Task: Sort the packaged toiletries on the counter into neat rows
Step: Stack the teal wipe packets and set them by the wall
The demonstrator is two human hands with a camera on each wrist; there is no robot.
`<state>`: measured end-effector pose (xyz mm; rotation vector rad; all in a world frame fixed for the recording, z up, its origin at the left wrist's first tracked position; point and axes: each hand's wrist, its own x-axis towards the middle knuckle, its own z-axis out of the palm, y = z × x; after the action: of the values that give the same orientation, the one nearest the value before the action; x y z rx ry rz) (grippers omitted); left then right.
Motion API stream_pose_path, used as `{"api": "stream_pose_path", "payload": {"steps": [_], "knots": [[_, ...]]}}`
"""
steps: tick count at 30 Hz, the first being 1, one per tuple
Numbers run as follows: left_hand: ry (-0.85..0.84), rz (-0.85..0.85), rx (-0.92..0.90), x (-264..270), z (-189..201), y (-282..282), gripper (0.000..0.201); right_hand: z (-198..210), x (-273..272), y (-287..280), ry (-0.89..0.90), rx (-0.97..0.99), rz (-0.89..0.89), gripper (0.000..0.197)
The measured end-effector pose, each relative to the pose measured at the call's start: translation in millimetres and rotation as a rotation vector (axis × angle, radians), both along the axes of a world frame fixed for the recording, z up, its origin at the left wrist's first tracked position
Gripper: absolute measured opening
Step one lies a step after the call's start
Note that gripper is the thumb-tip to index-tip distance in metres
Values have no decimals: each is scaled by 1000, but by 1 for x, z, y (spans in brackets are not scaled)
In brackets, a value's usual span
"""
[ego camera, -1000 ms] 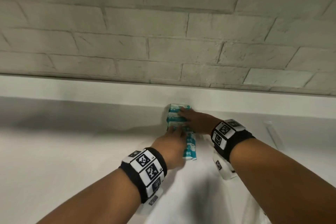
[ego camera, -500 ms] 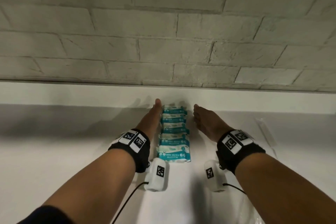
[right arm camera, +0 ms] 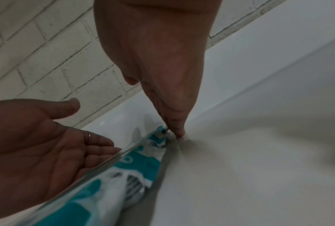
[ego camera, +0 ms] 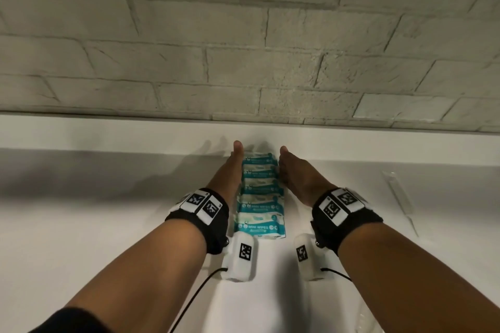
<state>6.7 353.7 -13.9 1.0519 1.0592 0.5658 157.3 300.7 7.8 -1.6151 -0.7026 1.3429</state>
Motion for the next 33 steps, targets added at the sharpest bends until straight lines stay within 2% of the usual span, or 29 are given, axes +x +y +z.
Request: {"api": "stream_pose_path", "payload": {"steps": [4, 5, 7, 10, 12, 16, 22, 24, 27, 28, 30, 31, 33], "knots": [[63, 78, 32, -9, 17, -14, 70, -2, 3, -8, -49, -33, 15, 35], [66, 100, 25, -14, 14, -16, 74, -3, 5, -12, -27, -51, 1, 38], [52, 115, 9, -21, 6, -22, 87, -5, 7, -18, -22, -111, -42, 53], [-43, 106, -3, -26, 0, -34, 78, -6, 2, -31, 38, -156, -32, 72], [-80, 54, -11, -23, 2, -43, 66, -4, -5, -37, 84, -137, -15, 70], [-120, 0, -9, -19, 5, -49, 77, 9, -19, -45, 95, -96, 3, 57], [-84, 46, 31, -29, 14, -65, 70, 1, -10, -58, 130, -124, -37, 78], [-120, 14, 49, -32, 8, -71, 70, -3, -12, -64, 208, -102, 7, 73], [-195, -16, 8, -29, 5, -76, 74, 2, -24, -73, 281, -32, 52, 45], [-201, -2, -1, -26, 6, -77, 77, 3, -26, -73, 226, -25, 62, 39], [-200, 10, -13, -25, 2, -73, 81, 6, -29, -76, -110, -24, 216, 19], [-192, 3, -11, -26, 2, -72, 83, 7, -28, -78, -322, -18, 364, 26], [-178, -18, -19, -28, 3, -70, 82, 2, -26, -78, -777, -63, 651, 79]]}}
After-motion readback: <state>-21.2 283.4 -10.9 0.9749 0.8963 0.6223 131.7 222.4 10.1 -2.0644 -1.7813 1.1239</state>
